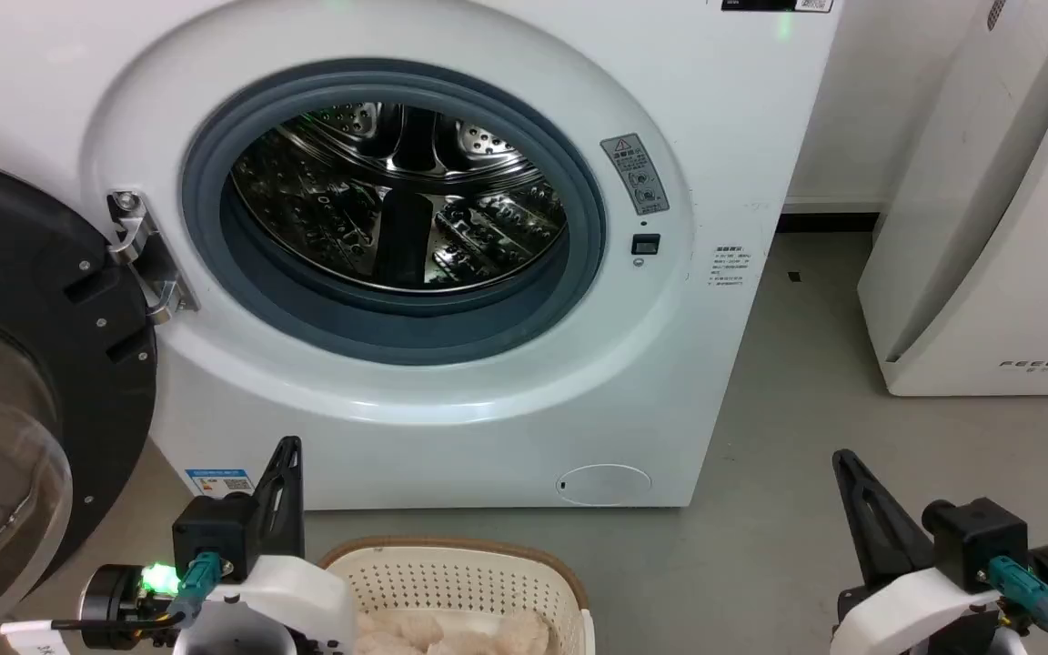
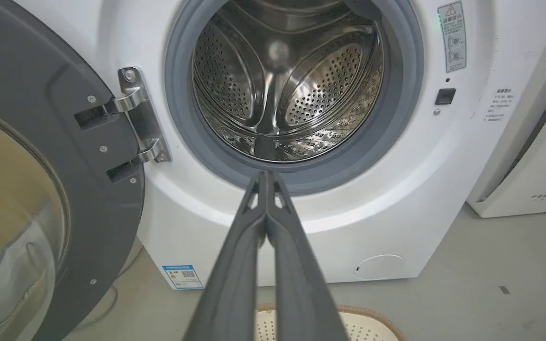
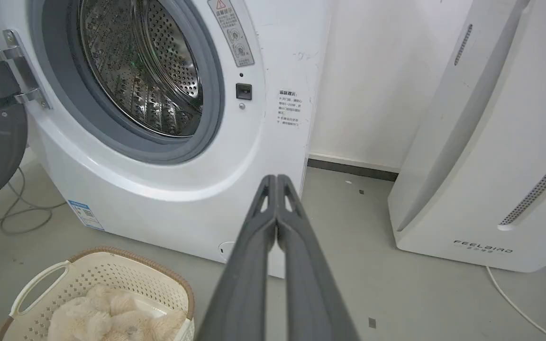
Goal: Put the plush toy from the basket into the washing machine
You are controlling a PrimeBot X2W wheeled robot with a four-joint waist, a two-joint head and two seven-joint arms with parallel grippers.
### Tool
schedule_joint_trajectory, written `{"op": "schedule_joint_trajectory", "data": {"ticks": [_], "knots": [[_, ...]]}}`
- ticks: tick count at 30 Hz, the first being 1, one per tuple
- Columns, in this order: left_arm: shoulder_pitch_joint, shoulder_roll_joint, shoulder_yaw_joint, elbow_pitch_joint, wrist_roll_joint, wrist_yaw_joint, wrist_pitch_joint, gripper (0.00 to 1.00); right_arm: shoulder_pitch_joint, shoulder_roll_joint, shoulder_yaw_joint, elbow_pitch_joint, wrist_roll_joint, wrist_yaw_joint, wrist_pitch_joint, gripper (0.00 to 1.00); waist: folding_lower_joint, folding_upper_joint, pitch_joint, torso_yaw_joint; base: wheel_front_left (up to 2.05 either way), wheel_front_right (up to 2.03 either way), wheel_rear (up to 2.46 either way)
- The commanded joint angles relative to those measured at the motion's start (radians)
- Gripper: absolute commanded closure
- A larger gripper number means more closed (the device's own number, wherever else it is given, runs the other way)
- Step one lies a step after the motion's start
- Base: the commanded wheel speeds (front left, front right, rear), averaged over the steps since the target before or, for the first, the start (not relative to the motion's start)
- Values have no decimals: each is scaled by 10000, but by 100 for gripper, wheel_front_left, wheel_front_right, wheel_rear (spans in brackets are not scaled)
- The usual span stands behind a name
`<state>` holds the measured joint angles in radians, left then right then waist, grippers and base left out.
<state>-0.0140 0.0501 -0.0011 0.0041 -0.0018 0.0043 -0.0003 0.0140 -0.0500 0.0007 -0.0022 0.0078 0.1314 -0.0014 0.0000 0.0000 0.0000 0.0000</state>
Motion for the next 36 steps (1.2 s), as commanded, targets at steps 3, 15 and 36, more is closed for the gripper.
{"op": "schedule_joint_trajectory", "data": {"ticks": [3,15,36], "knots": [[140,1,11,-41,18,-43,3,100,-140,-2,-7,22,-78,-7,14,100,0,0,0,0,0,0,0],[140,1,11,-41,18,-43,3,100,-140,-2,-7,22,-78,-7,14,100,0,0,0,0,0,0,0],[-258,3,-193,349,-74,131,-282,0,-30,0,-146,-100,436,1,-282,0,0,0,183,-42,0,0,0]]}}
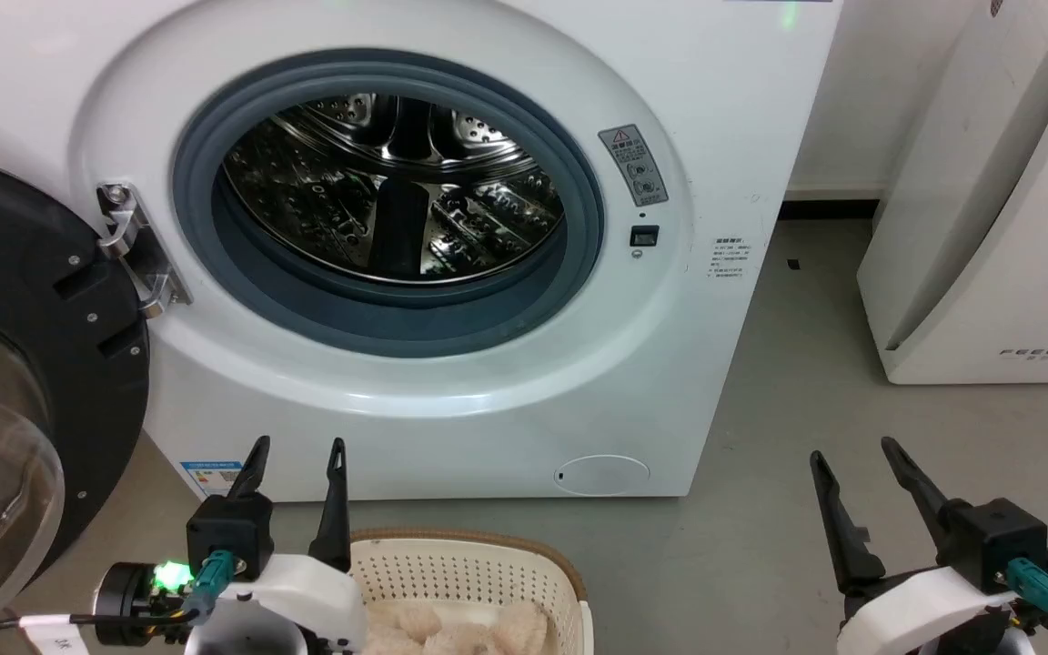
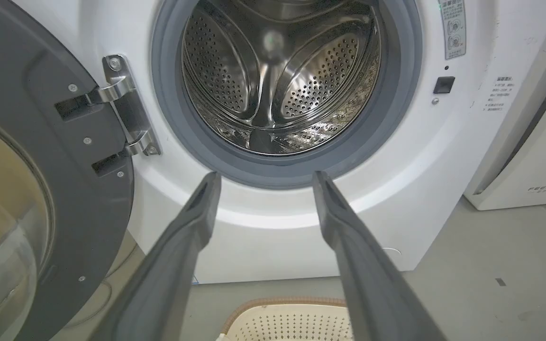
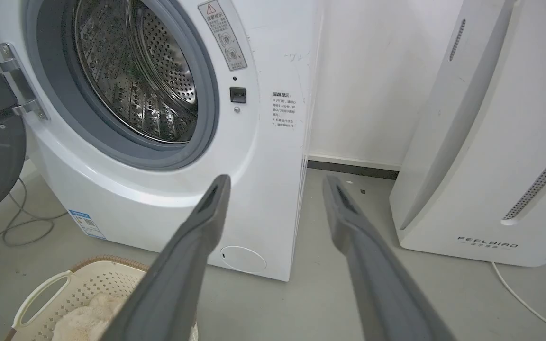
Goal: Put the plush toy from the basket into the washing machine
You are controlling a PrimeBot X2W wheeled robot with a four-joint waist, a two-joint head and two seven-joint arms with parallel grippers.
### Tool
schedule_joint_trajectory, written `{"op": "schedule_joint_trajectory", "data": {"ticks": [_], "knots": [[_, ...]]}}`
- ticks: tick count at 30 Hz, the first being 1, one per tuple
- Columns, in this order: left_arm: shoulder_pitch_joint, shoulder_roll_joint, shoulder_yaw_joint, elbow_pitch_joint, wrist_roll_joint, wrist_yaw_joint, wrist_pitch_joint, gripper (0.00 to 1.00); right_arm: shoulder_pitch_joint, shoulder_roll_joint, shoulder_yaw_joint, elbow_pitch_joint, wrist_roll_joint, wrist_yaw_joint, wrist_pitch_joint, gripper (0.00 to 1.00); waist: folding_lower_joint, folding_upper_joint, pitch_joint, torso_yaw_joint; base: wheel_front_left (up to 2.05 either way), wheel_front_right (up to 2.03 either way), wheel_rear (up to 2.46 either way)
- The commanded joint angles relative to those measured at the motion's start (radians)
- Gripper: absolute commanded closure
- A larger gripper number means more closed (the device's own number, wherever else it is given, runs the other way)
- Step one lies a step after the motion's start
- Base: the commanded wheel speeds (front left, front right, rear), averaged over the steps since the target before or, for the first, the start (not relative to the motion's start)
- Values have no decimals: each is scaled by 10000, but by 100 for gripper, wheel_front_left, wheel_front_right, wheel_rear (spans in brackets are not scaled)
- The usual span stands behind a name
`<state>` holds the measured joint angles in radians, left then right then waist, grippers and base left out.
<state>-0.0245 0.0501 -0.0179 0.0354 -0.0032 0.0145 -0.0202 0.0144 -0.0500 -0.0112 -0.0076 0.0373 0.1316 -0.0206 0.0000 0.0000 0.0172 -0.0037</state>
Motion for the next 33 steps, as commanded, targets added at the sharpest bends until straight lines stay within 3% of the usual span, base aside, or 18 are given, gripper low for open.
{"op": "schedule_joint_trajectory", "data": {"ticks": [1,22,33], "knots": [[-205,4,-45,107,-59,23,-103,0,-47,0,-27,-55,165,-1,-111,0,0,0,48,-16,0,0,0],[-2057,152,-654,3174,-80,-397,-191,0,-594,-1,-55,-219,789,-3,-548,0,0,0,1575,-493,0,0,0],[-2927,569,-1217,4449,163,-383,303,0,-997,-1,-86,-334,1185,-3,-776,0,0,0,2760,-816,0,0,0]]}}
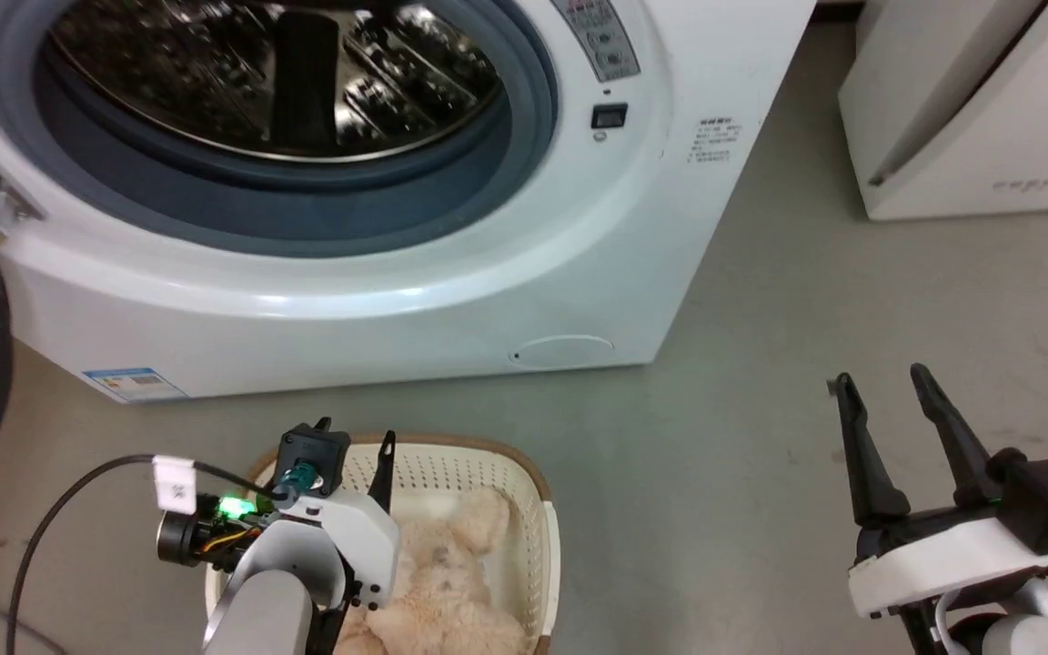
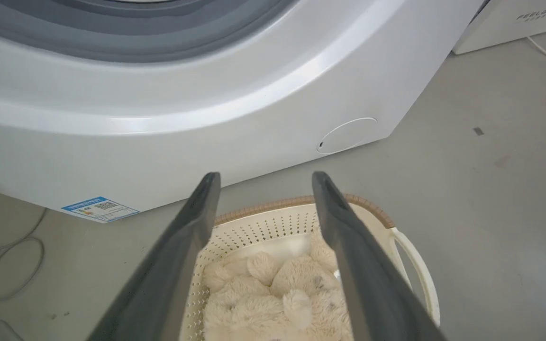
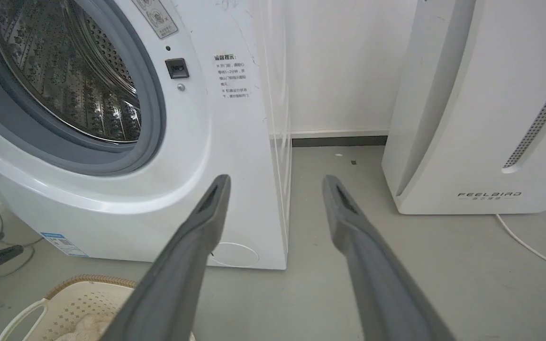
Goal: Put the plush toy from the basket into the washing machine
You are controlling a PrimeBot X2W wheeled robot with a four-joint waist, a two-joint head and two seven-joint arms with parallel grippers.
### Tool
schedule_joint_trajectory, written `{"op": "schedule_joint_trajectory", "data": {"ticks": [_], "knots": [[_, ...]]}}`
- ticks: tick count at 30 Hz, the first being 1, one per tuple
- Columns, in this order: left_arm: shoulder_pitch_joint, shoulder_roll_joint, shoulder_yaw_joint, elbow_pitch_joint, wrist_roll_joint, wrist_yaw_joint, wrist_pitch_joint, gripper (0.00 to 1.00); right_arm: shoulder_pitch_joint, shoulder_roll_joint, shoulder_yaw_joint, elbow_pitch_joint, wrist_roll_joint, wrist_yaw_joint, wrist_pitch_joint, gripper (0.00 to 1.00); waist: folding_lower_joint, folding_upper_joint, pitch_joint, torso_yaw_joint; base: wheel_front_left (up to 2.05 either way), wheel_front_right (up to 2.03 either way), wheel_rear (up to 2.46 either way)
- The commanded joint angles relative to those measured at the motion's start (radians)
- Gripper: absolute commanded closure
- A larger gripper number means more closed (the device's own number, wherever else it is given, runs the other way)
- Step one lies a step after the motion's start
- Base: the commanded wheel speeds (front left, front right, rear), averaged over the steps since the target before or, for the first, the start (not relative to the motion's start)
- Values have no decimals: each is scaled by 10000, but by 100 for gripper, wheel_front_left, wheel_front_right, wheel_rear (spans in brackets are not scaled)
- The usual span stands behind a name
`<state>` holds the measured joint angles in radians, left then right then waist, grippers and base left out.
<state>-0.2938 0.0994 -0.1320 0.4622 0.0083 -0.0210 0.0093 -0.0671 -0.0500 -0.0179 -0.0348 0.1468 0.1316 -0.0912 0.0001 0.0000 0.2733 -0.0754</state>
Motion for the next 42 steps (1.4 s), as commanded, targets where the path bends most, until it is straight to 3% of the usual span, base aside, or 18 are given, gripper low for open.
{"op": "schedule_joint_trajectory", "data": {"ticks": [1,29,42], "knots": [[-300,136,-159,288,101,-29,86,0,-214,-1,-17,-73,125,-4,-92,0,-1,0,313,-127,0,0,0],[-2036,1082,-1658,3179,179,-538,1482,0,-1134,-2,-60,-562,784,-6,-673,0,-1,0,3366,-621,0,0,0],[-3001,1659,-2353,4517,177,-549,1434,0,-1560,-2,-78,-740,1144,-7,-944,0,-1,0,4604,-874,0,0,0]]}}
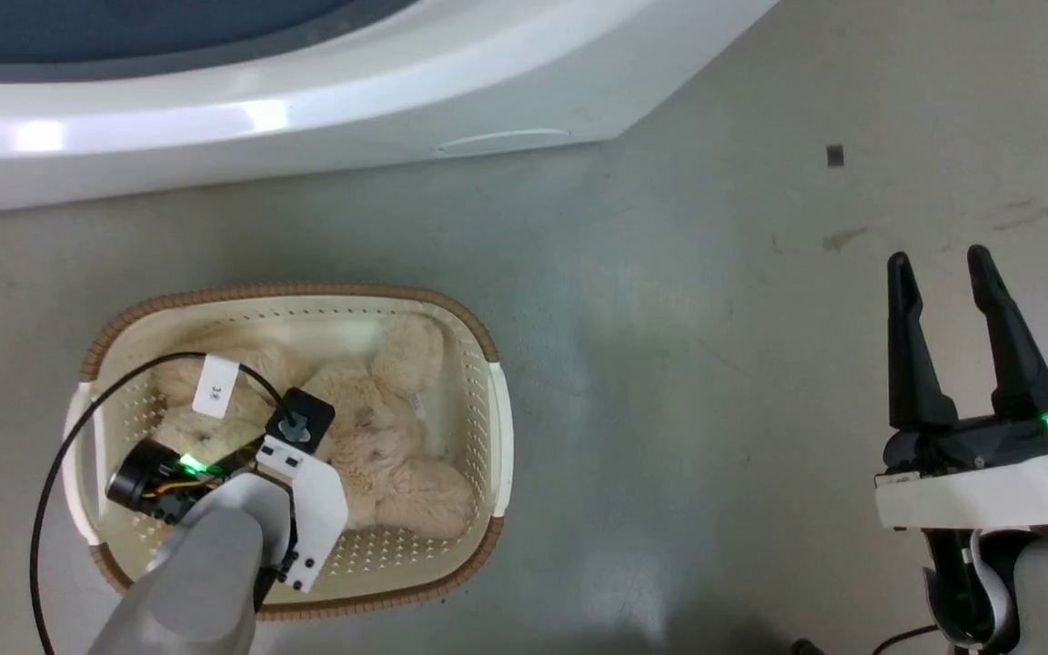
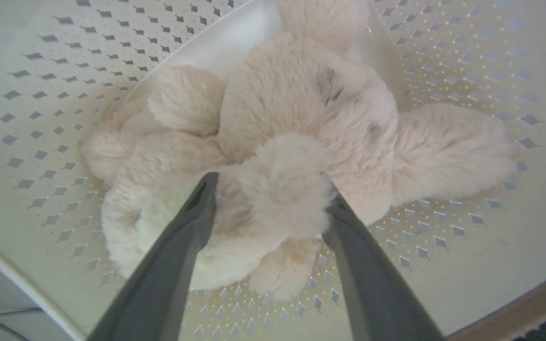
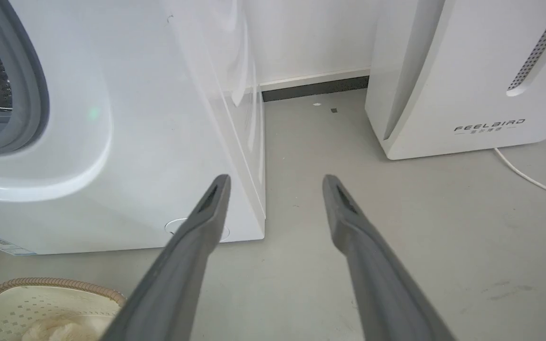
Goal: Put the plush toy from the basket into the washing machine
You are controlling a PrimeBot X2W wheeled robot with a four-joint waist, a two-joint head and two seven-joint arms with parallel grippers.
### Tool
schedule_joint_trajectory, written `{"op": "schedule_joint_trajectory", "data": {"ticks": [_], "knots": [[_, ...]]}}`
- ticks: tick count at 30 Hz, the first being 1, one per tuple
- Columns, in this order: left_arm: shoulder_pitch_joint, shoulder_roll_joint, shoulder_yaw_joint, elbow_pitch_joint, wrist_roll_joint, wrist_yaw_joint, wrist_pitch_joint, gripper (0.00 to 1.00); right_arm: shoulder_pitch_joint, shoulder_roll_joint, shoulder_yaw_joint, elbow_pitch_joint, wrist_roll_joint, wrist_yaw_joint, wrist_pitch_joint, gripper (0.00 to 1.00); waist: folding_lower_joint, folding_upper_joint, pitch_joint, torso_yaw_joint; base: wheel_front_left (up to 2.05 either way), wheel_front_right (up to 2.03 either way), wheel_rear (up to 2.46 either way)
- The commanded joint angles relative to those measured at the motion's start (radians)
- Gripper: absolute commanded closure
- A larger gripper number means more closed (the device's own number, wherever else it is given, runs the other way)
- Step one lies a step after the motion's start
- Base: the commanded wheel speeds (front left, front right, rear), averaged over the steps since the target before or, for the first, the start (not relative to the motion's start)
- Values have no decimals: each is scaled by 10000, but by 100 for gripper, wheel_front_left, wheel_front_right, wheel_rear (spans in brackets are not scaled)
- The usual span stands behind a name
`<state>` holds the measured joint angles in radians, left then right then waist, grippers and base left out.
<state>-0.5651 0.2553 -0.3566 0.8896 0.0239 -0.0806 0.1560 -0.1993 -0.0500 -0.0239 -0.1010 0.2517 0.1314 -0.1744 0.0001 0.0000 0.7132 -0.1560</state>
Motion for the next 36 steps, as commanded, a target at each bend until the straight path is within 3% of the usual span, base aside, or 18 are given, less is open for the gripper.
{"op": "schedule_joint_trajectory", "data": {"ticks": [1,13,15,25,36], "knots": [[-365,123,-156,346,12,39,-21,0,-261,-2,-23,-93,118,-5,-132,0,-1,0,295,-85,0,0,0],[-1289,306,-809,1474,33,227,-288,0,-574,-2,-1,-153,397,-6,-361,0,-1,0,1131,-246,0,0,0],[-1411,342,-967,1680,61,231,-349,100,-647,-2,20,-157,461,-6,-402,0,-1,0,1213,-278,0,0,0],[-1669,477,-1419,2709,-212,133,-802,100,-818,-2,-65,82,802,-7,-610,0,-1,0,1046,-431,0,0,0],[-1508,139,-1919,3838,-695,-155,-2144,100,-381,-2,-251,724,842,-7,-839,0,-1,0,-387,-93,0,0,0]]}}
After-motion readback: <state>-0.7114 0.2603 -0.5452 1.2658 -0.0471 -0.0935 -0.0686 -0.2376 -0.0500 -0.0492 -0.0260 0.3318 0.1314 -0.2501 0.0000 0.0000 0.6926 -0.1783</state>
